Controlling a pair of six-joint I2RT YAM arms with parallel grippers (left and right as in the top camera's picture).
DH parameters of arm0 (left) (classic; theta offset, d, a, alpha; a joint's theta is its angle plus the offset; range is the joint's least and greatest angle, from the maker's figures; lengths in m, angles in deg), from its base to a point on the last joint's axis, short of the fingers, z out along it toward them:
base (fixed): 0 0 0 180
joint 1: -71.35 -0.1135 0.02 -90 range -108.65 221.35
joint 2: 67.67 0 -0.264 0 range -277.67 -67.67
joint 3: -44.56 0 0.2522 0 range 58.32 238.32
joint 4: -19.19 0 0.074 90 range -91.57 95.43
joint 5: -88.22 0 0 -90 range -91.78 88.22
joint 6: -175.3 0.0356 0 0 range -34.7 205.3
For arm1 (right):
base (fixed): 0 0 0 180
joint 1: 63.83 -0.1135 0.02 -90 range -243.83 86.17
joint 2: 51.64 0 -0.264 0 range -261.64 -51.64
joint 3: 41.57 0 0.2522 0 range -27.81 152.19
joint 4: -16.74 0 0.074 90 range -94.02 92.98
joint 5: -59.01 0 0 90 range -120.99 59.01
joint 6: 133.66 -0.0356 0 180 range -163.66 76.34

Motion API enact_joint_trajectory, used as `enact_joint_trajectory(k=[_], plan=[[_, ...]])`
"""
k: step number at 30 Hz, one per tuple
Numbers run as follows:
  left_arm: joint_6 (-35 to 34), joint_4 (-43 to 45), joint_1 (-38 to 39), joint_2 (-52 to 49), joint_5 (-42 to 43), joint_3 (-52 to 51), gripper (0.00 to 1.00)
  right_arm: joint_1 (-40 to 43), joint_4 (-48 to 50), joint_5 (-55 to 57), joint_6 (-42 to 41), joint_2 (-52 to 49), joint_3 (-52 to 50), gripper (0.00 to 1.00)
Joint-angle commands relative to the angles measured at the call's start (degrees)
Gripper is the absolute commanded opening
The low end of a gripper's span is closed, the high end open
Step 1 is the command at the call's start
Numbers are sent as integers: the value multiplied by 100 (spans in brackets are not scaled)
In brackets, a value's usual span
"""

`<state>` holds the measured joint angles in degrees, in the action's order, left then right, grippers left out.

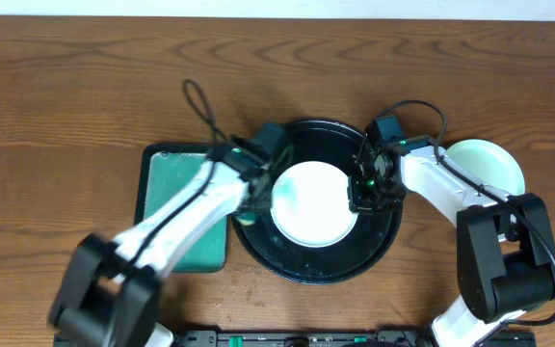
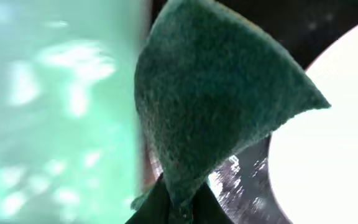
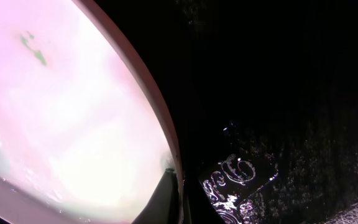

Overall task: Clean dirty plates on tray and stack at the side
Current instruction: 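Scrub the plate with the sponge while the right gripper holds its rim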

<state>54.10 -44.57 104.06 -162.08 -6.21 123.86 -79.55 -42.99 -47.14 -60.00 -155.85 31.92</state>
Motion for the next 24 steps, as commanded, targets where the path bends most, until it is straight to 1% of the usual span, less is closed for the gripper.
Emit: enact_joint_trajectory(k=[1, 3, 5, 6, 9, 11, 13, 17, 20, 24], plan=[[133, -361, -398, 863, -245, 7, 7, -55, 9, 433, 9, -131, -63, 1], [299, -564, -741, 1123, -247, -13, 7, -55, 35, 431, 9, -131, -63, 1], [315, -610, -1040, 1217, -127, -81, 8, -55, 44, 431, 9, -131, -63, 1], [345, -603, -1161, 1217, 68, -98, 7, -57, 50, 431, 9, -131, -63, 1], [890, -289, -1307, 1126, 1244, -136, 7, -57, 66, 431, 9, -131, -63, 1], [981, 87, -1217, 1023, 1980, -142, 7, -57, 79, 431, 9, -131, -63, 1], [977, 533, -1027, 861, 2446, -160, 7, -57, 76, 431, 9, -131, -63, 1], [846, 1329, -522, 302, 2590, -160, 7, -57, 48, 431, 9, -131, -63, 1], [411, 1867, -214, -302, 2704, -157, 8, -57, 22, 431, 9, -131, -63, 1], [170, 2229, -57, -839, 2929, -157, 7, -57, 17, 431, 9, -131, -63, 1]])
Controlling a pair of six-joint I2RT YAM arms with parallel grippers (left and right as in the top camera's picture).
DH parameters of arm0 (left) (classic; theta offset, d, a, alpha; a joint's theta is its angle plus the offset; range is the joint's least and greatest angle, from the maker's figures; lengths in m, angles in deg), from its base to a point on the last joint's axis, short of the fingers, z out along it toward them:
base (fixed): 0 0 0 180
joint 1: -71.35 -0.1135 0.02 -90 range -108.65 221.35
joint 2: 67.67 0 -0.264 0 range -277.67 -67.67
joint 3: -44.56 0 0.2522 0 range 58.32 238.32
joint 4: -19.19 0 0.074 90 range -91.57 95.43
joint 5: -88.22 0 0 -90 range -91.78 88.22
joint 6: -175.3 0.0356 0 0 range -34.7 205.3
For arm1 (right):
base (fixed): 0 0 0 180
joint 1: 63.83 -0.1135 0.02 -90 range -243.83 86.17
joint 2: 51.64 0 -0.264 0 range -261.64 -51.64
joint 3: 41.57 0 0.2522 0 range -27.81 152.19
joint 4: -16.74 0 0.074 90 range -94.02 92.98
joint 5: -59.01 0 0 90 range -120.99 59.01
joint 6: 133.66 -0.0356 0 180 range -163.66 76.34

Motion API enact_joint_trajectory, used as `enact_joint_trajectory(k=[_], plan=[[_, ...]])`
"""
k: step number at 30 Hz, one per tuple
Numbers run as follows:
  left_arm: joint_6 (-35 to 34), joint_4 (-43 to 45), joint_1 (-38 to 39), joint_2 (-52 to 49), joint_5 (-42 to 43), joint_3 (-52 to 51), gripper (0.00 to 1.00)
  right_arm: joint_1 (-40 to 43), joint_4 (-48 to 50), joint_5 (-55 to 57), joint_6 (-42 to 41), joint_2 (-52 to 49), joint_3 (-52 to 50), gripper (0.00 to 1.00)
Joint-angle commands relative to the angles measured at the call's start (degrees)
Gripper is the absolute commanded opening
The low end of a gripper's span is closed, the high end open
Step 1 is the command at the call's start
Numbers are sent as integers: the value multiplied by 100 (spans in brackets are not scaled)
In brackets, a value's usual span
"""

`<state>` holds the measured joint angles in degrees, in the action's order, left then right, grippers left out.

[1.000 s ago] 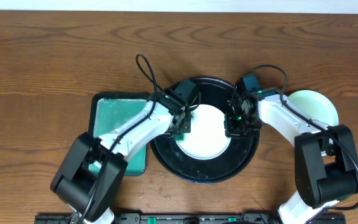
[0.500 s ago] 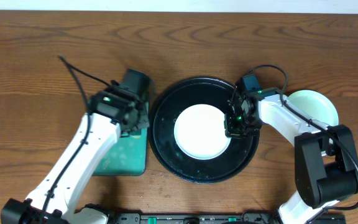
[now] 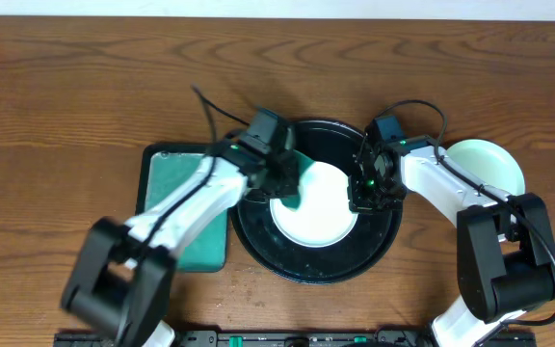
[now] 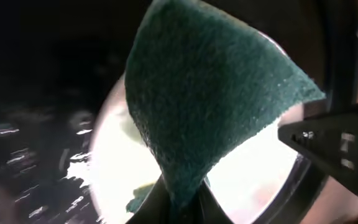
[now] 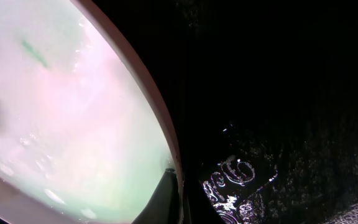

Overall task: Clean dirty plates on tray and stack at the side
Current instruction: 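Scrub the plate with the sponge while the right gripper holds its rim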

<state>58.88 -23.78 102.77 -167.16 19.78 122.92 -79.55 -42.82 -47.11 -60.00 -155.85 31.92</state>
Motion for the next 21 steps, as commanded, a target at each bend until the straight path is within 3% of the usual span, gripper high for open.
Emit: enact_joint_trajectory(k=[1, 12, 21], plan=[[-313, 227, 92, -437, 330, -63, 7, -57, 2, 428, 9, -131, -63, 1], [-767, 1740, 358, -1523, 841, -63, 7, -57, 37, 428, 9, -131, -63, 1], [-1021, 2632, 673, -1805, 1862, -61, 7, -57, 39, 428, 11, -131, -63, 1]])
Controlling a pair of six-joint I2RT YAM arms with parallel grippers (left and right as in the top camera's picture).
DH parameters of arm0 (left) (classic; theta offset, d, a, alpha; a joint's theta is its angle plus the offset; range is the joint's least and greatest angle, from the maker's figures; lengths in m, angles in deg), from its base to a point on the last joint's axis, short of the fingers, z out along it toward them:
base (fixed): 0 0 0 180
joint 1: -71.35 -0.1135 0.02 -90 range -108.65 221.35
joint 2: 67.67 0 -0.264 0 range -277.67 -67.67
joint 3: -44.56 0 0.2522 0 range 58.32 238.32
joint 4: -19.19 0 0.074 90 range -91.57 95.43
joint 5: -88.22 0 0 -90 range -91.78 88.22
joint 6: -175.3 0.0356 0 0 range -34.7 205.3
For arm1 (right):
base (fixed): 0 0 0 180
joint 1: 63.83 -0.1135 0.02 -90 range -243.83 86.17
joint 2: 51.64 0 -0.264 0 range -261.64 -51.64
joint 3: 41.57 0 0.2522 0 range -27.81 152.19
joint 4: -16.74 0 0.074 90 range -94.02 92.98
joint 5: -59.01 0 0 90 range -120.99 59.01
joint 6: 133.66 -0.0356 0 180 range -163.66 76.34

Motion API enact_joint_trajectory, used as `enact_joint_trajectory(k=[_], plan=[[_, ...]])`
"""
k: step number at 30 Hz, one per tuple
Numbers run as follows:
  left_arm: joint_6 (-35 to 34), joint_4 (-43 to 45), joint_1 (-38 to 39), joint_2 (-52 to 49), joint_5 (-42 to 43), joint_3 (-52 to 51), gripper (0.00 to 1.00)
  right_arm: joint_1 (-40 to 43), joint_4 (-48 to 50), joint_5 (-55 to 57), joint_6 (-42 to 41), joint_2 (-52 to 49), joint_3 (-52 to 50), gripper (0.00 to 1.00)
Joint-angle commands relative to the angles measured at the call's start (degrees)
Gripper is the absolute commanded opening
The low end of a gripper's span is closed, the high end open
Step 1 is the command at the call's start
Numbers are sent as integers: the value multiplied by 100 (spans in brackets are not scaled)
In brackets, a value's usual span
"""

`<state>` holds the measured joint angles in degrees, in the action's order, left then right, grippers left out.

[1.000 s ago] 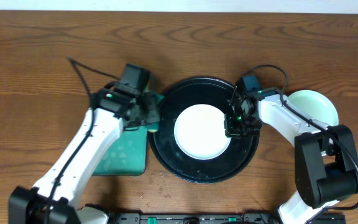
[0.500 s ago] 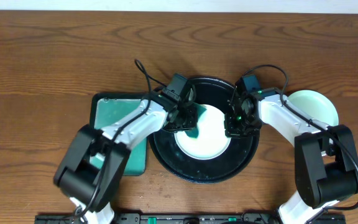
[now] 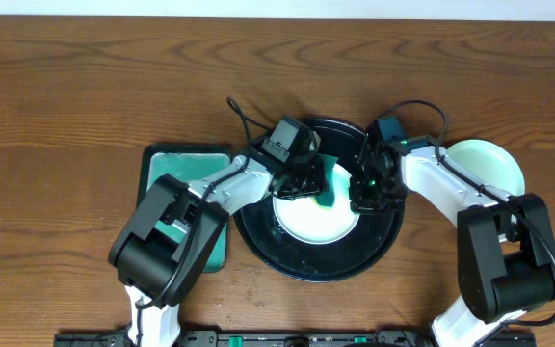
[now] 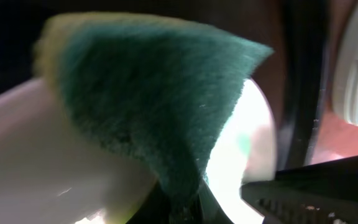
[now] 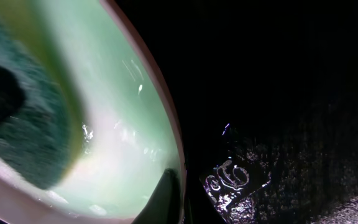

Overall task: Clean dirty plates on tray and stack at the side
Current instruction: 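Scrub the plate with the sponge while the right gripper holds its rim, then return the sponge to the water tray with the left gripper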

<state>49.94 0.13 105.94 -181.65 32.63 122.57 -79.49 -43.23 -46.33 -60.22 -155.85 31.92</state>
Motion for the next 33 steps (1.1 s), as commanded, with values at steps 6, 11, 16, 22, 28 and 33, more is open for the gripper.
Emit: enact_joint_trajectory(k=[6, 11, 16, 22, 28, 33], plan=[[-332, 389, 509, -356, 815, -26, 7, -63, 74, 348, 31, -131, -63, 1], [-328, 173, 507, -313, 918, -26, 7, -63, 63, 350, 33, -131, -63, 1], [-170, -1121, 470, 125, -737, -26, 7, -63, 55, 350, 33, -131, -63, 1], [109, -2656, 459, 809, -3473, -26, 7, -63, 81, 350, 31, -131, -63, 1], [551, -3250, 356, 903, -4201, -17, 7, -63, 61, 350, 33, -131, -63, 1], [391, -3569, 282, 1475, -3915, -15, 7, -63, 55, 348, 31, -131, -63, 1]])
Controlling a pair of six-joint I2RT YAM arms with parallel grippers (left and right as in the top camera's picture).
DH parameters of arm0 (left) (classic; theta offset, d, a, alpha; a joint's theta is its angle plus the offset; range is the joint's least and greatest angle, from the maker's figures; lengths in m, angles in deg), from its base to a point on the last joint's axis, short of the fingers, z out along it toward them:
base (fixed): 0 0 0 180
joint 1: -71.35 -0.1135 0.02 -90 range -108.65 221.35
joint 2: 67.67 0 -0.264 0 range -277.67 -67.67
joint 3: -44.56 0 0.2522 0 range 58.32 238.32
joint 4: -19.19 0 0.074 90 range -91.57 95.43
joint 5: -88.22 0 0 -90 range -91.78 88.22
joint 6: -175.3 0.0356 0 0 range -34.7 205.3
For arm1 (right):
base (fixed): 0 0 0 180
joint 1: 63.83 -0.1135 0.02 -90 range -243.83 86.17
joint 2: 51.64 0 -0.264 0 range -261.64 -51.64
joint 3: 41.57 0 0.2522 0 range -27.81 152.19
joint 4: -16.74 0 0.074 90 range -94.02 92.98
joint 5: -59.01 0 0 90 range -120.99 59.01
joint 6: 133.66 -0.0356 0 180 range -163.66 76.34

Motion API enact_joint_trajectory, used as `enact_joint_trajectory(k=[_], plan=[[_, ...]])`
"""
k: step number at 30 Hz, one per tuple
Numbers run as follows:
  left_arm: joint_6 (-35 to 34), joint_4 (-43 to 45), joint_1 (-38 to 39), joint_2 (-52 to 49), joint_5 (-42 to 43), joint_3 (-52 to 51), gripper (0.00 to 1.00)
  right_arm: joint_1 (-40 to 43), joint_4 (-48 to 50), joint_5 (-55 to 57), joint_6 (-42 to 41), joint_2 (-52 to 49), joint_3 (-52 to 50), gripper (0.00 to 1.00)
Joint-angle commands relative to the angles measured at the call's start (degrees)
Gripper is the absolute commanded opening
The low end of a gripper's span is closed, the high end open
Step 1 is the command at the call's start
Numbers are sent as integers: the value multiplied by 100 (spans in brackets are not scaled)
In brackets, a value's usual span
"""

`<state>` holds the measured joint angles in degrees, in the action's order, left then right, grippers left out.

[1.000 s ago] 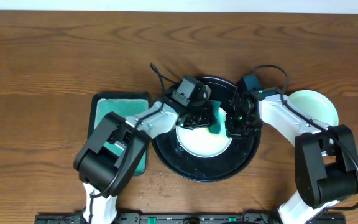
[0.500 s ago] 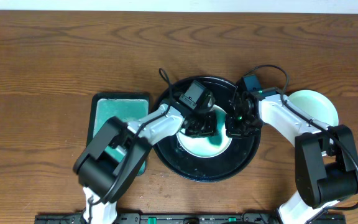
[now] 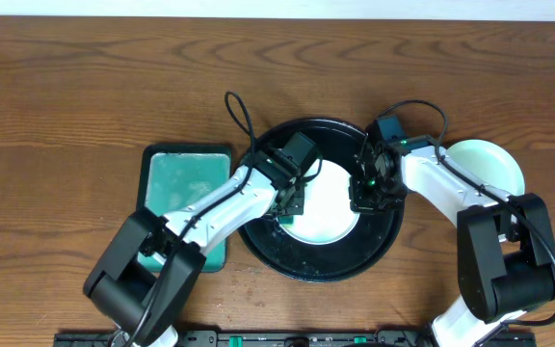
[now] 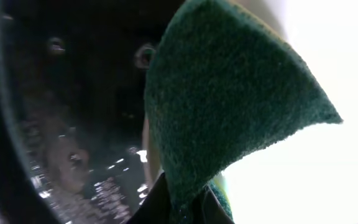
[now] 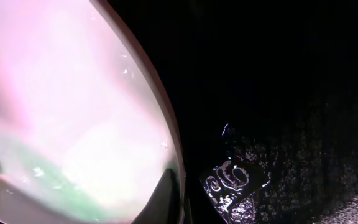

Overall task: Clean dirty plates on tray and stack at the side
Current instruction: 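Return the sponge to the water tray with the left gripper, then lift the plate with the right gripper and dip it over the water tray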

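Observation:
A white plate [image 3: 324, 204] lies in the round black tray [image 3: 383, 246]. My left gripper [image 3: 290, 200] is shut on a dark green sponge [image 4: 229, 118] and holds it at the plate's left edge. In the left wrist view the sponge fills the middle, with the wet black tray [image 4: 73, 124] on its left and the bright plate [image 4: 316, 168] on its right. My right gripper [image 3: 362, 198] is shut on the plate's right rim [image 5: 169, 137], one finger above and one below.
A green rectangular tray [image 3: 186, 188] lies left of the black one, partly under my left arm. A second white plate [image 3: 494, 164] rests on the wooden table at the right, beside my right arm. A black cable loops behind the tray.
My left gripper has moved the sponge from the upper right part of the plate to its left edge. My right gripper still holds the rim in the same place.
The sponge was first at the left, by the green tray and the black tray's rim, then over the plate's upper left, then on its upper right near my right gripper. Now it is at the left edge. My right gripper held the rim throughout.

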<state>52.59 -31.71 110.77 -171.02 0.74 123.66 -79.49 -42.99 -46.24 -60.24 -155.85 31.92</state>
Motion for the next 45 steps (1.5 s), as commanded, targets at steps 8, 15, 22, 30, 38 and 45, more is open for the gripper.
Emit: enact_joint_trajectory(k=[8, 15, 22, 30, 38, 45], plan=[[227, -1537, -772, 2485, -1488, -133, 8, -63, 33, 341, 35, -131, -63, 1], [227, -1910, -1843, 2590, -1952, -719, 8, -63, 144, 339, 33, -131, -63, 1], [966, -968, -2868, 2323, -393, -1539, 27, -63, 470, 337, 31, -133, -63, 2], [1025, -1561, -3088, 3110, -13, -1014, 60, -98, 330, -149, -162, -17, 251, 1], [1021, -1989, -3088, 4850, -13, -702, 76, -1060, 72, 699, 212, 1088, 1287, 1], [1021, -2072, -3088, 5735, -13, -702, 80, -2529, 1484, 1578, 407, 1244, 1582, 1]])
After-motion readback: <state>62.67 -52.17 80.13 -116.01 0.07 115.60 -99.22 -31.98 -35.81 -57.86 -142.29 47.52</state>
